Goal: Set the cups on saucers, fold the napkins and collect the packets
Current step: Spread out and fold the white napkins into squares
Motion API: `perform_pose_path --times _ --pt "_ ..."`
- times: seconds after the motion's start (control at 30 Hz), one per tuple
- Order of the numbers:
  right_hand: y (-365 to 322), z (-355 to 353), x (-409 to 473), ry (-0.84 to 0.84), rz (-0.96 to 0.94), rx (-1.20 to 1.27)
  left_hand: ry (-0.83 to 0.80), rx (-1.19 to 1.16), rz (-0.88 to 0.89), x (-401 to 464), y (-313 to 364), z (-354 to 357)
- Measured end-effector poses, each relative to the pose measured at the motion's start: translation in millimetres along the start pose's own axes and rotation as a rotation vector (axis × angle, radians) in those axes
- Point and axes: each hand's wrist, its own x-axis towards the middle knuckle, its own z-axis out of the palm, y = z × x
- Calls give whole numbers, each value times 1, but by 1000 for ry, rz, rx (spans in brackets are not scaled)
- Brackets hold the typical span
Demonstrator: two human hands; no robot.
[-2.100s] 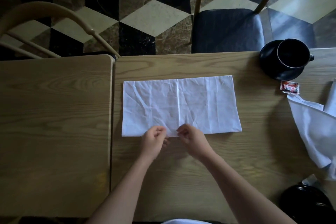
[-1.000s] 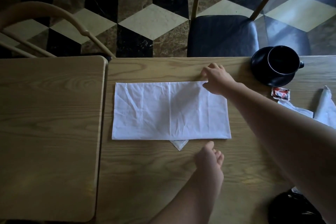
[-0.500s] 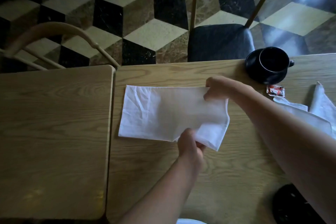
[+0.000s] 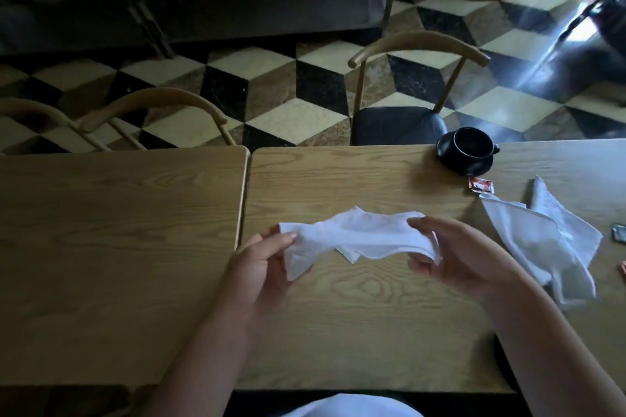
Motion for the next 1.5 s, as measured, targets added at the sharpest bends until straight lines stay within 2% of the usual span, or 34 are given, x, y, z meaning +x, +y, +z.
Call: perform_pose_path --times 0.13,0.23,0.4,0.57,0.7,0.8,0.9,1.07,1.2,1.33,1.4,1.5 --pt "-11 15 -27 -69 -73 73 -43 -9 128 -11 28 -11" --pt "-30 18 -23 -29 -125 77 -134 104 112 -3 45 -5" --pt "-65 20 9 70 -140 51 -68 97 18 42 68 32" --pt "-94 23 13 148 -302 -22 -85 89 167 59 95 52" --pt "-76 21 2 120 -342 -54 -125 138 317 42 90 36" --pt "-38 15 2 128 -284 -26 -84 201 337 34 64 7" --pt "13 4 11 179 -211 -69 38 268 287 34 19 -26" --pt "114 -28 28 308 -18 -100 212 479 102 30 -76 -92" --pt "187 -51 31 406 165 -137 224 615 -108 14 -141 -135" --pt "225 -60 26 463 150 -256 254 589 -350 9 -164 -156" --pt "231 -60 24 497 104 -277 264 556 -375 13 -161 -157" --pt "221 -58 27 419 64 -328 248 427 -354 21 -150 -153"
